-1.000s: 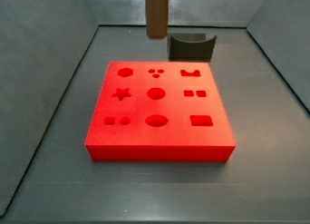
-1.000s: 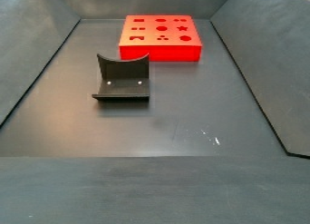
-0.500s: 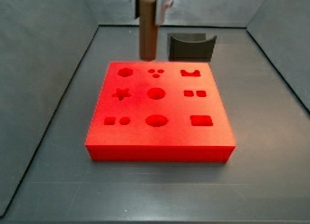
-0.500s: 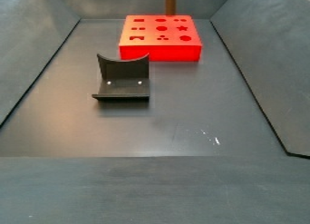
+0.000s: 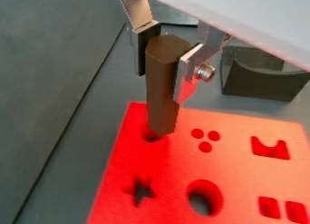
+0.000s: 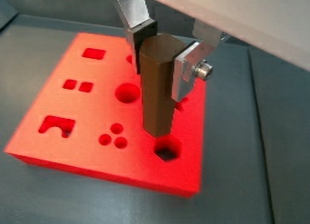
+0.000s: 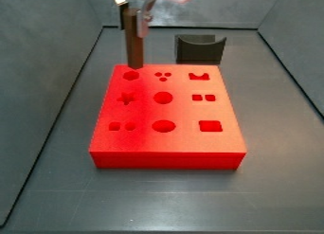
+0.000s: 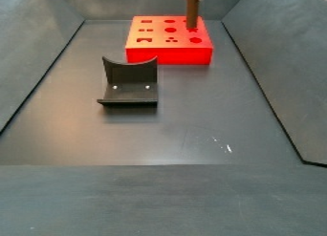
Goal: Insert the hexagon object.
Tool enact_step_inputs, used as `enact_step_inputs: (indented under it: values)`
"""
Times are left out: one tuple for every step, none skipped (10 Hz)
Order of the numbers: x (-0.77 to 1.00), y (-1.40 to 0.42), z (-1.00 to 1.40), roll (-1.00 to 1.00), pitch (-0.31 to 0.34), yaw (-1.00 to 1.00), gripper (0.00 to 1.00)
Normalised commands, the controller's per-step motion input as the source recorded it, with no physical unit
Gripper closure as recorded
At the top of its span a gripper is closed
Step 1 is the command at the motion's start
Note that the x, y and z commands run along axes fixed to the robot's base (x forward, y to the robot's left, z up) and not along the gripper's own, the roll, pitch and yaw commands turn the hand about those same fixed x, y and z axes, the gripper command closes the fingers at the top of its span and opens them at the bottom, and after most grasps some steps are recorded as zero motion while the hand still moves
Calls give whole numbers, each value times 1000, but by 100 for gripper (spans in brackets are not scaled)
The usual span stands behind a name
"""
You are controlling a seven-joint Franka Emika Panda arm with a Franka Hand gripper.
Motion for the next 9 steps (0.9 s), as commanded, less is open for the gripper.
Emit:
enact_step_inputs:
  values:
    - [-277,451,-186,-261,-164,-260,100]
    - [-171,414,-109,-323,-176,-166,100]
    - [40,111,-6,-213,-74,0,100]
    - [183,0,111,-421,-249,-83,100]
    - [69,0,329,-494,-387,-166,100]
    - [0,-17,240,-367,-389,-214,100]
    - [0,0,106,0,-40,-137,100]
    - [-37,0,0,0,-19,-34,100]
    - [-106,0,-146,19,-147,0,100]
